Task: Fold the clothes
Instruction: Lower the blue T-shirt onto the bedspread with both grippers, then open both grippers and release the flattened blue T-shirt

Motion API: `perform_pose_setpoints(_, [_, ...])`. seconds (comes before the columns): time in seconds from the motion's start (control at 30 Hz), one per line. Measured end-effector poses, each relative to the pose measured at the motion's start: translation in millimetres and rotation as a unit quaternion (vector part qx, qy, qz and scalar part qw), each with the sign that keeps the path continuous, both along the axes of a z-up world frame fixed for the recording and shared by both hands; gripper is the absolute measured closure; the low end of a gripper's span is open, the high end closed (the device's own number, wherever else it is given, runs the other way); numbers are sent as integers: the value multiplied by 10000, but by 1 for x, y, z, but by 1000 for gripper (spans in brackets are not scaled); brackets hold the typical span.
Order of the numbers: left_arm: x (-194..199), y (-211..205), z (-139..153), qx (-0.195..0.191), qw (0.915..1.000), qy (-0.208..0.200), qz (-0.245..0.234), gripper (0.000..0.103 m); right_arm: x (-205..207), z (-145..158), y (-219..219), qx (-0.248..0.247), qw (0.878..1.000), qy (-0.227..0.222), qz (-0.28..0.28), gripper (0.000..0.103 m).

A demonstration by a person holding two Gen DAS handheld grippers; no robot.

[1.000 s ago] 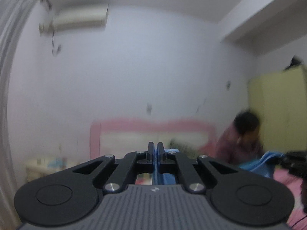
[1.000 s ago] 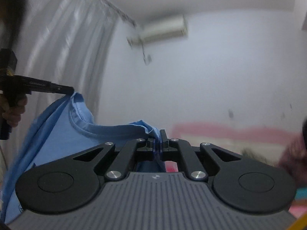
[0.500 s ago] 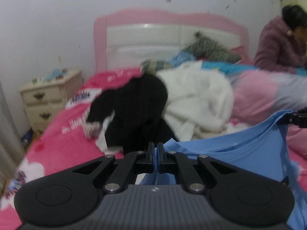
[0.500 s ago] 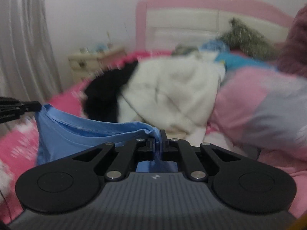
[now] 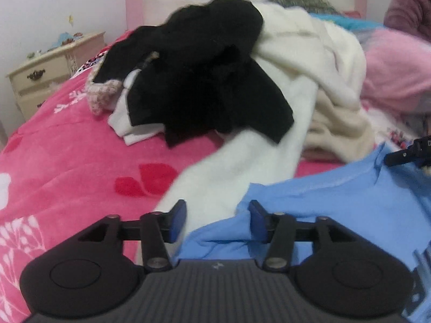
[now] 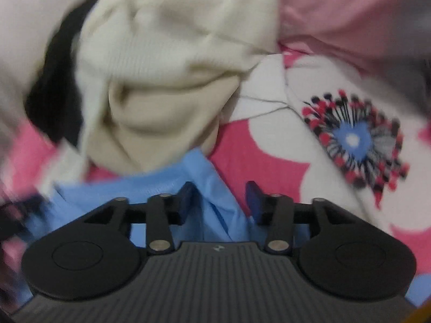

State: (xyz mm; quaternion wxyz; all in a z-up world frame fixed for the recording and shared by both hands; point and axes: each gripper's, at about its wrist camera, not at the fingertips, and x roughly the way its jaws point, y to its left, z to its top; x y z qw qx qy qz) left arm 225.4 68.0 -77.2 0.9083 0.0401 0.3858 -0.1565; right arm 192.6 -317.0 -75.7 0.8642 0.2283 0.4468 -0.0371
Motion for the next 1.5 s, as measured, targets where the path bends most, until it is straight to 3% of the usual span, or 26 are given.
perform_pose_setpoints(0.03, [-1,9,8,-155,9999,-14,75,42,-1,5,-10,204,9997,-6,-109,42])
perform_pose_setpoints(0.17, [-12,51,48,-835,9953,-172,465,33,-15,34,-37,529,9976,-404,-195,30])
perform_pose_setpoints(0.27, [-36,83,68,-1205,9902,-125,691,29,-29,56,-40,558,9965,-623,54,20])
perform_pose_setpoints(0.33, [-53,99,70,-1296,9889,128,709,27,-37,66,-34,598,9952,-678,374,16])
perform_pose_setpoints(0.43, [-80,106,64,-1119,9910,598,423,27,-54,83,-10,608,9902,-704,1042,8])
perform_pose_setpoints(0.5, [-98,98,56,-859,9936,733,54,27,-65,93,7,641,9833,-760,1525,2])
perform_pose_setpoints(0.63, [-116,69,30,-183,9957,791,-437,28,-87,108,36,653,9708,-924,2114,1])
perform_pose_setpoints(0.67, [-116,62,22,6,9954,820,-501,34,-92,111,39,682,9693,-956,2159,1])
perform_pose_setpoints(0.7, [-116,55,15,200,9947,843,-549,55,-97,114,40,739,9675,-1034,2185,1])
perform_pose_setpoints(0.73, [-116,50,8,407,9941,864,-514,68,-102,117,40,797,9656,-1113,2212,1])
perform_pose_setpoints(0.77, [-115,49,3,492,9927,996,-461,86,-107,120,40,854,9636,-1191,2238,1])
perform_pose_setpoints(0.8, [-113,53,4,316,9927,1095,-400,94,-113,123,39,911,9617,-1251,2260,1])
perform_pose_setpoints(1.03, [-98,99,53,-850,9894,1165,153,99,-152,152,21,1225,9562,-1387,2269,1])
perform_pose_setpoints(1.17, [-80,121,72,-1046,9858,1140,647,100,-170,157,15,1279,9579,-1370,2173,1])
perform_pose_setpoints(1.27, [-67,120,82,-625,9910,792,883,100,-175,155,13,1308,9600,-1377,2058,1])
perform_pose_setpoints(1.33, [-54,114,81,-92,9925,488,1119,98,-175,152,14,1326,9611,-1316,2031,1])
perform_pose_setpoints(1.4, [-39,107,69,664,9891,188,1302,79,-175,149,16,1298,9628,-1240,2020,1])
perform_pose_setpoints(1.43, [-29,107,59,809,9858,275,1445,73,-176,148,17,1270,9639,-1213,2000,1])
perform_pose_setpoints(1.5, [-19,114,45,667,9801,576,1778,68,-179,145,18,1238,9666,-1150,1929,1])
